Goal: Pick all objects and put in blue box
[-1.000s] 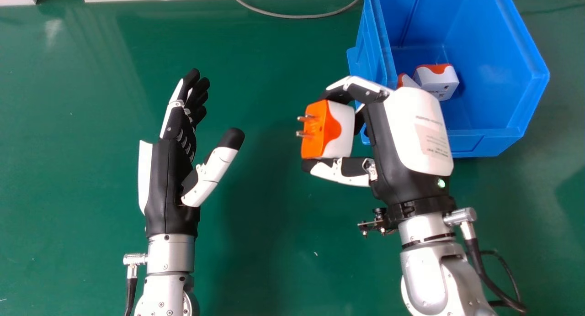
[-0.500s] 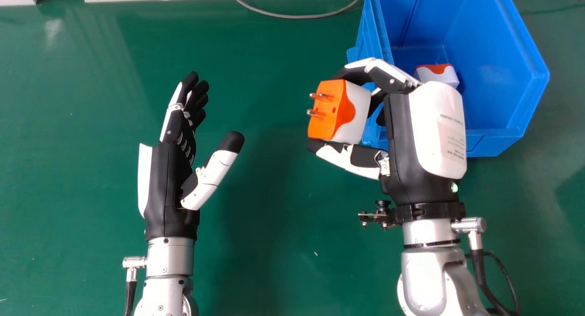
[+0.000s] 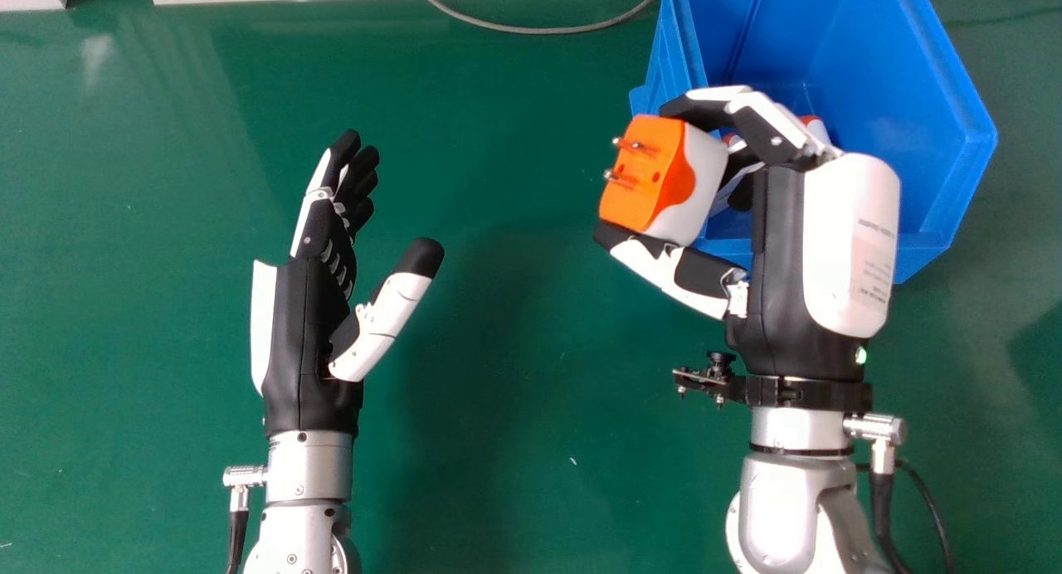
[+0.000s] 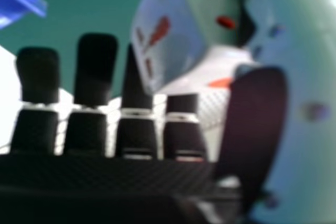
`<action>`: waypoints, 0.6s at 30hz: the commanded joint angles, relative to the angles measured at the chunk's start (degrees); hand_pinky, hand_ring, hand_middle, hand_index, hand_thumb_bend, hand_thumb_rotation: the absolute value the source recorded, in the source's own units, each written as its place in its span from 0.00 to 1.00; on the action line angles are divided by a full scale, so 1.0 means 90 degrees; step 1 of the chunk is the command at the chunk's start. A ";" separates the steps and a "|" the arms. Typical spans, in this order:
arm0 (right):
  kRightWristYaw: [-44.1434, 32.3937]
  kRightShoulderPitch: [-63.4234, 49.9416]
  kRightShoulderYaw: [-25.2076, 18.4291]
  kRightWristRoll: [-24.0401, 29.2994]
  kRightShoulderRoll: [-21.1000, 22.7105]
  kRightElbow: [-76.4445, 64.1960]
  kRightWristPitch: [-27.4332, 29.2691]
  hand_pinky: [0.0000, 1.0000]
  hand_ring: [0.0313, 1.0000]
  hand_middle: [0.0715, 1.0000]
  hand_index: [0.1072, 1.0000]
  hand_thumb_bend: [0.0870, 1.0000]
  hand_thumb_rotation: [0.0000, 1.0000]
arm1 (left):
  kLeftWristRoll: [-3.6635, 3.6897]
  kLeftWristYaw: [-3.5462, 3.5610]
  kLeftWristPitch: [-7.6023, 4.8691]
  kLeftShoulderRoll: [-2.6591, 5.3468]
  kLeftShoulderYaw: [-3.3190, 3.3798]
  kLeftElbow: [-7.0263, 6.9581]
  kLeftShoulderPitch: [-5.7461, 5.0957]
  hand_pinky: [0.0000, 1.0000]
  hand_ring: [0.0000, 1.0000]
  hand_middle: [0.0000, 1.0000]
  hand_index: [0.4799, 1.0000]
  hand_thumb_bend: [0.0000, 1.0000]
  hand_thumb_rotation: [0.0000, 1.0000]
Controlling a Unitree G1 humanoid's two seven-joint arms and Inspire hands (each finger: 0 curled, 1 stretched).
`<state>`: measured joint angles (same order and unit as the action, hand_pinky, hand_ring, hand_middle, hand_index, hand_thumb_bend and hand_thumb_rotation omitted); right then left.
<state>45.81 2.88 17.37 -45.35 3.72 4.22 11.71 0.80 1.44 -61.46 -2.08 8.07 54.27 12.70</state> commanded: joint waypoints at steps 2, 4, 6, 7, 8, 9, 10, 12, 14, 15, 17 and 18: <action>0.0610 0.0220 -0.0109 -0.0138 -0.0061 0.0105 0.0226 0.28 0.36 0.47 0.50 0.44 0.00 | 0.0009 0.0008 -0.0085 0.0033 -0.0032 -0.0115 -0.0009 0.93 0.92 0.91 0.82 0.90 0.61; 0.0835 0.0268 -0.0146 -0.0204 -0.0062 0.0207 0.0206 0.28 0.37 0.47 0.50 0.44 0.00 | 0.0025 0.0016 -0.0106 0.0039 -0.0029 -0.0102 -0.0006 0.94 0.92 0.91 0.83 0.90 0.61; 0.0959 0.0282 -0.0192 -0.0213 -0.0065 0.0272 0.0189 0.28 0.37 0.48 0.49 0.44 0.00 | 0.0034 0.0018 -0.0089 0.0044 -0.0028 -0.0102 -0.0010 0.94 0.92 0.91 0.83 0.90 0.61; 0.0999 0.0283 -0.0214 -0.0214 -0.0070 0.0295 0.0176 0.28 0.37 0.48 0.49 0.44 0.00 | 0.0038 0.0025 -0.0072 0.0043 -0.0032 -0.0111 -0.0018 0.94 0.92 0.91 0.83 0.90 0.61; 0.1026 0.0283 -0.0250 -0.0196 -0.0084 0.0316 0.0142 0.27 0.37 0.48 0.49 0.44 0.00 | 0.0036 0.0033 -0.0049 0.0039 -0.0040 -0.0131 -0.0031 0.94 0.92 0.91 0.83 0.90 0.61; 0.1067 0.0291 -0.0287 -0.0195 -0.0094 0.0341 0.0101 0.27 0.37 0.48 0.49 0.44 0.00 | 0.0003 0.0012 -0.0039 0.0028 -0.0047 -0.0139 -0.0040 0.94 0.92 0.91 0.83 0.90 0.61; 0.1103 0.0304 -0.0318 -0.0191 -0.0094 0.0370 0.0087 0.27 0.37 0.48 0.49 0.44 0.00 | -0.0024 -0.0008 -0.0033 0.0020 -0.0052 -0.0146 -0.0045 0.94 0.92 0.91 0.83 0.90 0.61; 0.1085 0.0310 -0.0369 -0.0173 -0.0098 0.0387 0.0035 0.27 0.38 0.49 0.49 0.44 0.00 | -0.0068 -0.0055 -0.0040 0.0009 -0.0050 -0.0145 -0.0045 0.94 0.92 0.91 0.83 0.90 0.61; 0.1030 0.0309 -0.0393 -0.0149 -0.0102 0.0390 -0.0011 0.27 0.38 0.49 0.48 0.44 0.00 | -0.0078 -0.0065 -0.0043 0.0001 -0.0045 -0.0135 -0.0035 0.94 0.92 0.91 0.83 0.90 0.61; 0.1030 0.0320 -0.0393 -0.0159 -0.0101 0.0411 -0.0015 0.27 0.38 0.49 0.48 0.44 0.00 | -0.0063 -0.0053 -0.0032 0.0003 -0.0045 -0.0141 -0.0035 0.94 0.92 0.91 0.83 0.90 0.62; 0.1059 0.0350 -0.0387 -0.0164 -0.0100 0.0471 0.0039 0.27 0.38 0.49 0.48 0.44 0.00 | -0.0044 -0.0036 -0.0027 0.0001 -0.0042 -0.0138 -0.0024 0.94 0.92 0.91 0.83 0.90 0.62; 0.1071 0.0365 -0.0389 -0.0156 -0.0098 0.0501 0.0069 0.27 0.38 0.49 0.48 0.44 0.00 | -0.0026 -0.0021 -0.0038 0.0004 -0.0039 -0.0131 -0.0015 0.94 0.92 0.91 0.83 0.90 0.62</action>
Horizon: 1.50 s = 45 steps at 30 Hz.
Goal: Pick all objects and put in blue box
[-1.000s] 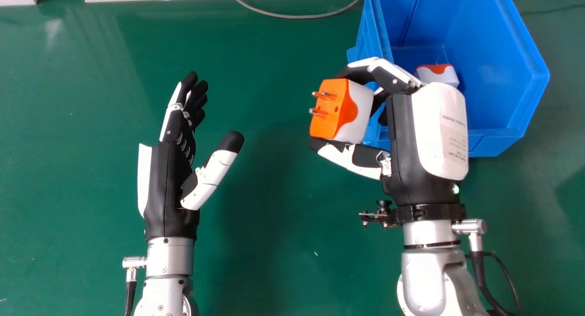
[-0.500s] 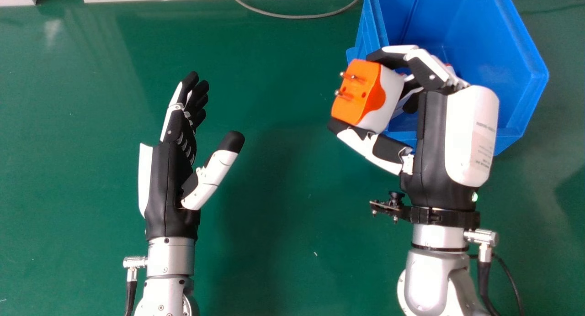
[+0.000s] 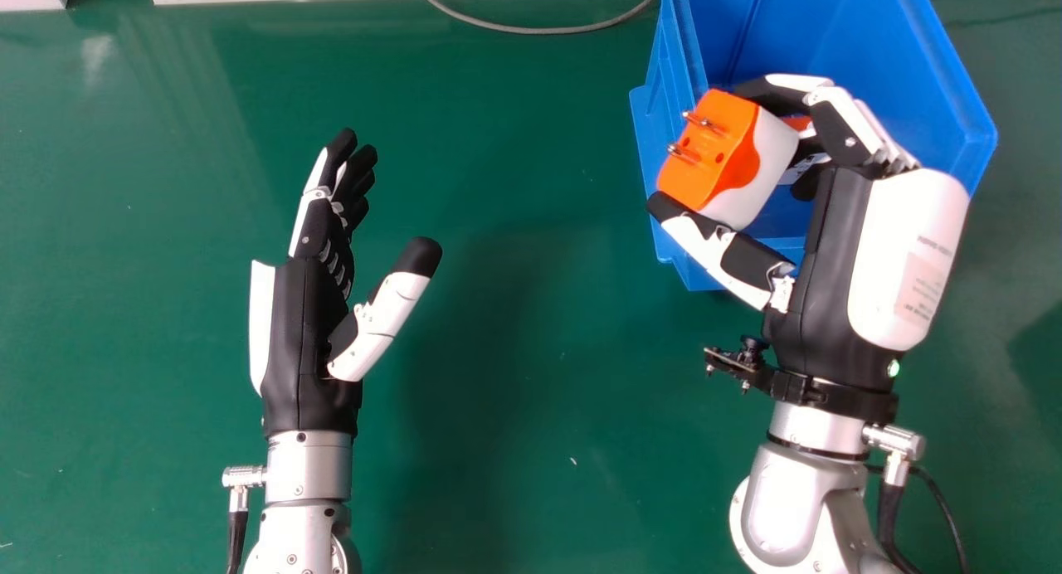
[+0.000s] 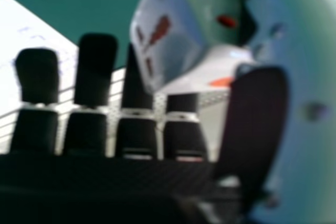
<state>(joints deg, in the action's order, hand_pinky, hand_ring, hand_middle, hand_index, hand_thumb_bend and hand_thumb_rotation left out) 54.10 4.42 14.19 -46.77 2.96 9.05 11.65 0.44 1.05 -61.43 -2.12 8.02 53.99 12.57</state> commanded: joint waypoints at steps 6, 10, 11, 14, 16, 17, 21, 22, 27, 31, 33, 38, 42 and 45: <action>0.0151 0.0223 -0.0146 0.0020 0.0011 -0.0002 -0.0012 0.27 0.38 0.50 0.48 0.44 0.00 | 0.0131 0.0134 -0.0046 0.0037 -0.0026 -0.0065 0.0055 0.94 0.92 0.91 0.83 0.90 0.61; 0.0120 0.0225 -0.0300 0.0126 0.0058 0.0016 -0.0020 0.27 0.38 0.50 0.47 0.44 0.00 | 0.0090 0.0112 -0.0004 0.0051 -0.0022 -0.0056 0.0073 0.94 0.92 0.91 0.83 0.90 0.61; 0.0149 0.0235 -0.0351 0.0143 0.0067 0.0036 -0.0032 0.27 0.38 0.49 0.48 0.44 0.00 | 0.0081 0.0105 -0.0003 0.0054 -0.0020 -0.0056 0.0079 0.94 0.92 0.91 0.83 0.90 0.61; 0.0295 0.0287 -0.0513 0.0152 0.0142 0.0127 -0.0028 0.27 0.38 0.49 0.47 0.44 0.00 | 0.0064 0.0082 -0.0025 0.0049 -0.0008 -0.0041 0.0100 0.94 0.92 0.91 0.83 0.90 0.61; 0.0434 0.0341 -0.0612 0.0119 0.0222 0.0224 -0.0005 0.27 0.38 0.49 0.47 0.44 0.00 | 0.0029 0.0046 -0.0024 0.0034 -0.0009 -0.0038 0.0103 0.94 0.92 0.91 0.83 0.90 0.61; 0.0460 0.0354 -0.0665 0.0134 0.0259 0.0256 0.0002 0.27 0.38 0.49 0.47 0.44 0.00 | 0.0025 0.0037 -0.0012 0.0031 -0.0011 -0.0043 0.0101 0.94 0.92 0.91 0.83 0.90 0.61; 0.0435 0.0330 -0.0819 0.0248 0.0353 0.0298 0.0017 0.27 0.38 0.50 0.47 0.44 0.00 | 0.0032 0.0036 -0.0010 0.0017 -0.0020 -0.0029 0.0119 0.94 0.92 0.91 0.83 0.90 0.61; 0.0437 0.0328 -0.0841 0.0241 0.0365 0.0303 0.0001 0.27 0.38 0.50 0.47 0.44 0.00 | 0.0043 0.0044 -0.0009 0.0017 -0.0022 -0.0026 0.0126 0.94 0.92 0.91 0.83 0.90 0.61; 0.0508 0.0403 -0.0903 0.0211 0.0389 0.0402 -0.0058 0.27 0.38 0.50 0.46 0.44 0.00 | 0.0094 0.0103 0.0025 0.0020 -0.0032 -0.0033 0.0151 0.94 0.92 0.91 0.83 0.91 0.61; 0.0592 0.0635 -0.0959 0.0224 0.0460 0.0611 -0.0051 0.27 0.38 0.49 0.46 0.44 0.00 | 0.0078 0.0087 0.0014 0.0018 -0.0012 0.0005 0.0199 0.94 0.92 0.91 0.83 0.90 0.61; 0.0532 0.0798 -0.0989 0.0240 0.0543 0.0725 -0.0092 0.27 0.38 0.49 0.46 0.44 0.00 | 0.0091 0.0085 0.0013 0.0032 -0.0005 0.0022 0.0228 0.94 0.92 0.91 0.83 0.90 0.61; 0.0317 0.1257 -0.1008 0.0287 0.0912 0.1070 -0.0077 0.27 0.38 0.49 0.47 0.44 0.00 | 0.0109 0.0068 0.0004 0.0057 0.0014 0.0044 0.0278 0.95 0.92 0.91 0.83 0.90 0.61; 0.0147 0.1619 -0.1008 0.0368 0.1149 0.1340 -0.0093 0.27 0.37 0.48 0.48 0.44 0.00 | 0.0032 -0.0005 0.0023 0.0041 0.0005 0.0034 0.0280 0.94 0.92 0.91 0.82 0.90 0.61; -0.0048 0.1851 -0.0969 0.0381 0.1322 0.1539 -0.0192 0.27 0.37 0.48 0.48 0.44 0.00 | 0.0069 0.0018 -0.0001 0.0046 0.0003 0.0049 0.0291 0.94 0.92 0.90 0.82 0.90 0.61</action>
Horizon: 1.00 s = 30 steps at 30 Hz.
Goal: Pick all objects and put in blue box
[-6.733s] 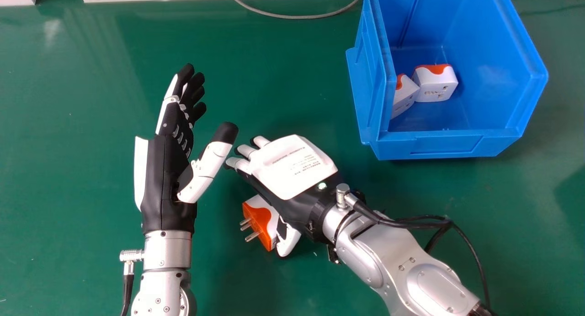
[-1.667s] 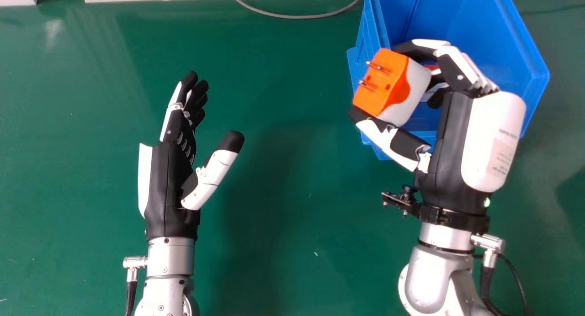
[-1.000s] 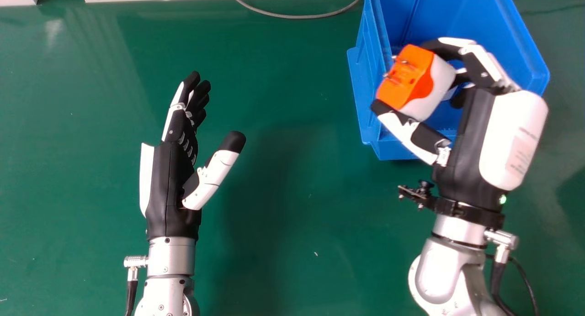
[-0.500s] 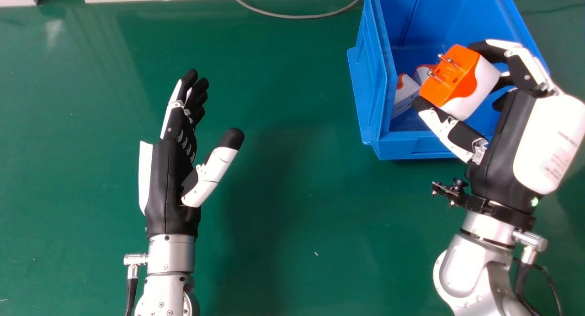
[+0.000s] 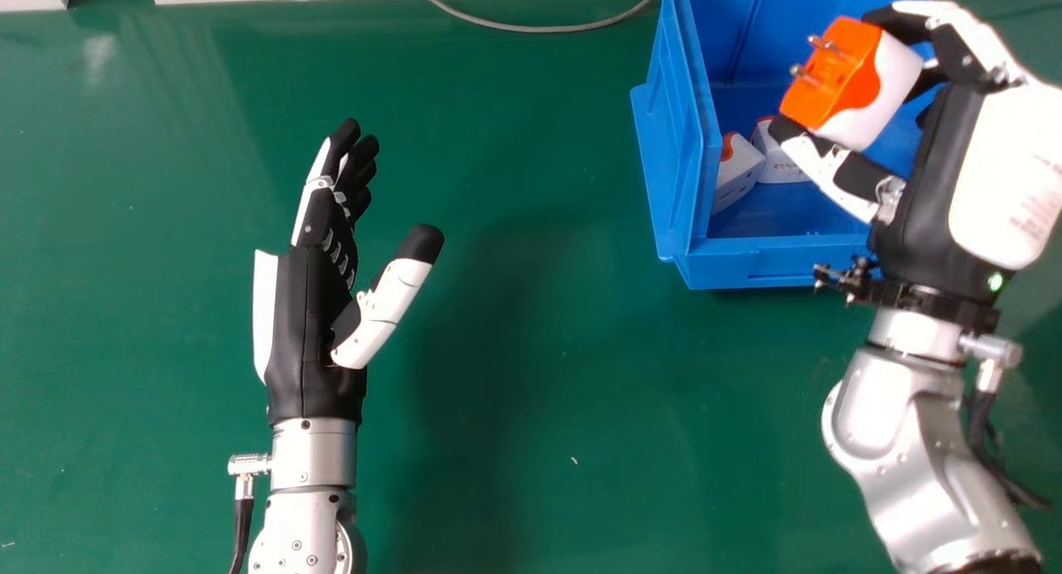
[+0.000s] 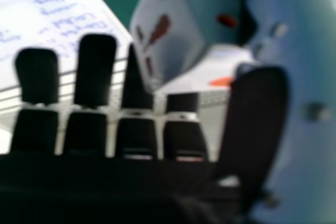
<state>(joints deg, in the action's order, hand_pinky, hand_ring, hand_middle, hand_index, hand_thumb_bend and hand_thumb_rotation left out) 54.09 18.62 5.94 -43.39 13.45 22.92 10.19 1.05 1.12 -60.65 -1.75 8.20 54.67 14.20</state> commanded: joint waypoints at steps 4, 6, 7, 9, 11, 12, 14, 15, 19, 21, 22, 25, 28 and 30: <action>-0.0361 0.0566 0.0038 -0.0029 0.0337 0.0278 -0.0229 0.27 0.37 0.48 0.49 0.44 0.00 | -0.0036 -0.0057 -0.0101 -0.0008 -0.0002 0.0001 0.0125 0.94 0.92 0.90 0.81 0.90 0.61; -0.0548 0.0784 0.0113 -0.0006 0.0459 0.0573 -0.0227 0.27 0.37 0.48 0.49 0.44 0.00 | 0.0000 -0.0007 -0.0098 -0.0008 -0.0014 0.0018 0.0134 0.94 0.92 0.90 0.81 0.90 0.61; -0.0659 0.0909 0.0162 -0.0034 0.0512 0.0736 -0.0315 0.26 0.37 0.48 0.49 0.44 0.00 | 0.0012 0.0010 -0.0094 -0.0002 -0.0019 0.0020 0.0135 0.93 0.92 0.90 0.81 0.90 0.61; -0.0813 0.1174 0.0291 -0.0145 0.0621 0.1104 -0.0497 0.26 0.37 0.48 0.49 0.44 0.00 | -0.0003 0.0007 -0.0090 0.0008 -0.0028 0.0017 0.0133 0.93 0.92 0.90 0.81 0.90 0.61; -0.0953 0.1473 0.0466 -0.0234 0.0743 0.1548 -0.0609 0.26 0.37 0.47 0.49 0.44 0.00 | -0.0014 -0.0002 -0.0080 0.0021 -0.0032 0.0022 0.0131 0.93 0.92 0.90 0.81 0.90 0.61; -0.1102 0.1617 0.0560 -0.0265 0.0798 0.1741 -0.0693 0.26 0.37 0.47 0.49 0.44 0.00 | -0.0016 -0.0006 -0.0081 0.0026 -0.0031 0.0032 0.0131 0.93 0.92 0.90 0.81 0.90 0.61; -0.1543 0.1862 0.0689 -0.0220 0.0857 0.2040 -0.0833 0.26 0.37 0.47 0.50 0.44 0.00 | -0.0014 -0.0017 -0.0100 0.0037 -0.0024 0.0054 0.0136 0.93 0.92 0.90 0.81 0.90 0.61; -0.1704 0.1983 0.0753 -0.0198 0.0877 0.2208 -0.0856 0.26 0.37 0.47 0.50 0.44 0.00 | -0.0023 -0.0039 -0.0116 0.0040 -0.0018 0.0065 0.0139 0.93 0.92 0.90 0.81 0.90 0.61; -0.2030 0.2439 0.1015 -0.0152 0.0875 0.2946 -0.0865 0.26 0.37 0.47 0.50 0.44 0.00 | -0.0012 -0.0055 -0.0123 0.0051 -0.0009 0.0090 0.0139 0.93 0.92 0.91 0.81 0.90 0.60; -0.2064 0.2600 0.1108 -0.0096 0.0841 0.3272 -0.0816 0.26 0.37 0.46 0.50 0.44 0.00 | -0.0027 -0.0071 -0.0118 0.0047 -0.0011 0.0096 0.0136 0.94 0.92 0.91 0.82 0.90 0.60; -0.2080 0.2690 0.1205 -0.0138 0.0841 0.3454 -0.0827 0.26 0.37 0.46 0.50 0.44 0.00 | -0.0035 -0.0082 -0.0118 0.0046 -0.0011 0.0100 0.0138 0.94 0.92 0.91 0.82 0.90 0.60; -0.2076 0.2903 0.1476 -0.0238 0.0851 0.3926 -0.0854 0.28 0.38 0.46 0.48 0.44 0.00 | -0.0069 -0.0126 -0.0155 0.0040 -0.0008 0.0133 0.0157 0.94 0.92 0.91 0.82 0.90 0.60; -0.2136 0.3019 0.1629 -0.0193 0.0885 0.4209 -0.0738 0.29 0.39 0.45 0.48 0.44 0.00 | 0.0003 -0.0065 -0.0125 0.0067 -0.0008 0.0137 0.0162 0.94 0.92 0.91 0.82 0.90 0.61; -0.2119 0.3038 0.1675 -0.0139 0.0907 0.4294 -0.0622 0.29 0.39 0.45 0.48 0.44 0.00 | -0.0024 -0.0092 -0.0129 0.0067 -0.0009 0.0152 0.0169 0.94 0.92 0.91 0.82 0.90 0.61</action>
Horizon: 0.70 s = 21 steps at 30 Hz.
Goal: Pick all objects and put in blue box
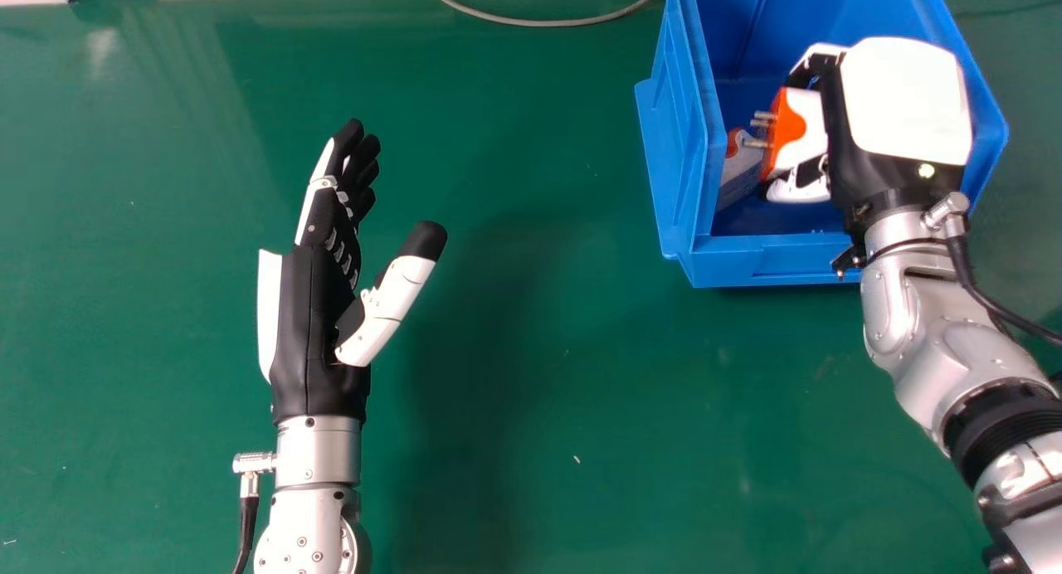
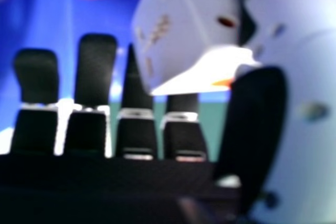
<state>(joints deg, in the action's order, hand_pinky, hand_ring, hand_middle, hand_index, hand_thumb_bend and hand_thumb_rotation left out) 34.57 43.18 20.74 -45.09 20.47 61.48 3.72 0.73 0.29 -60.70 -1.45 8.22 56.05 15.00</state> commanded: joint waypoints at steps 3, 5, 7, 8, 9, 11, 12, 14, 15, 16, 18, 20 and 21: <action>-0.0046 0.0332 0.0111 0.0047 0.0129 0.0031 -0.0005 0.28 0.39 0.46 0.48 0.44 0.00 | 0.0015 0.0017 -0.0146 0.0024 -0.0011 0.0034 0.0104 0.94 0.92 0.91 0.82 0.90 0.61; -0.0210 0.0342 0.0116 0.0106 0.0114 0.0024 -0.0063 0.28 0.39 0.46 0.48 0.44 0.00 | 0.0050 0.0049 -0.0159 0.0029 -0.0004 0.0059 0.0127 0.94 0.92 0.91 0.82 0.90 0.61; -0.0309 0.0345 0.0153 0.0099 0.0115 0.0013 -0.0120 0.28 0.38 0.46 0.48 0.44 0.00 | 0.0010 0.0015 -0.0146 0.0015 -0.0003 0.0069 0.0134 0.94 0.92 0.92 0.82 0.90 0.61; -0.0336 0.0350 0.0184 0.0080 0.0116 0.0015 -0.0158 0.28 0.38 0.46 0.49 0.44 0.00 | 0.0023 0.0029 -0.0135 0.0015 0.0000 0.0069 0.0135 0.94 0.92 0.91 0.82 0.90 0.61; -0.0364 0.0351 0.0214 0.0066 0.0123 0.0013 -0.0180 0.27 0.38 0.46 0.49 0.44 0.00 | 0.0042 0.0049 -0.0129 0.0017 0.0002 0.0068 0.0136 0.94 0.92 0.91 0.82 0.90 0.61; -0.0403 0.0355 0.0254 0.0064 0.0129 0.0003 -0.0206 0.27 0.38 0.46 0.49 0.44 0.00 | 0.0069 0.0071 -0.0120 0.0020 0.0008 0.0067 0.0138 0.94 0.92 0.91 0.82 0.90 0.61; -0.0449 0.0362 0.0279 0.0055 0.0131 -0.0012 -0.0252 0.27 0.38 0.46 0.49 0.44 0.00 | 0.0054 0.0055 -0.0118 0.0014 0.0008 0.0068 0.0138 0.94 0.92 0.91 0.82 0.90 0.61; -0.0544 0.0373 0.0320 0.0043 0.0129 -0.0057 -0.0361 0.27 0.38 0.46 0.50 0.44 0.00 | 0.0017 0.0013 -0.0125 0.0002 0.0008 0.0073 0.0139 0.94 0.92 0.92 0.82 0.90 0.61; -0.0569 0.0368 0.0325 0.0052 0.0135 -0.0088 -0.0365 0.27 0.38 0.46 0.50 0.44 0.00 | 0.0014 0.0007 -0.0124 0.0001 0.0008 0.0070 0.0138 0.94 0.92 0.92 0.82 0.90 0.61; -0.0569 0.0358 0.0320 0.0073 0.0141 -0.0111 -0.0344 0.27 0.38 0.46 0.50 0.44 0.00 | 0.0023 0.0010 -0.0127 0.0004 0.0009 0.0069 0.0138 0.94 0.92 0.92 0.82 0.91 0.61; -0.0617 0.0360 0.0325 0.0080 0.0139 -0.0145 -0.0413 0.27 0.38 0.46 0.50 0.44 0.00 | 0.0044 0.0026 -0.0130 0.0011 0.0011 0.0070 0.0140 0.94 0.92 0.92 0.82 0.91 0.61; -0.0746 0.0400 0.0366 0.0031 0.0103 -0.0148 -0.0647 0.27 0.38 0.46 0.50 0.44 0.00 | 0.0035 0.0030 -0.0141 0.0006 0.0006 0.0071 0.0143 0.93 0.92 0.92 0.82 0.91 0.61; -0.0811 0.0421 0.0409 -0.0008 0.0090 -0.0148 -0.0760 0.26 0.36 0.45 0.50 0.44 0.00 | 0.0026 0.0029 -0.0150 0.0003 0.0002 0.0070 0.0147 0.93 0.92 0.92 0.82 0.91 0.61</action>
<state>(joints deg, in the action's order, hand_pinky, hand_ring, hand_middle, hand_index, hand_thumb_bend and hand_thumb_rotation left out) 28.11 44.63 24.11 -44.99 20.60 60.98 -1.70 1.06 0.62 -60.71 -1.49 8.29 56.87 15.55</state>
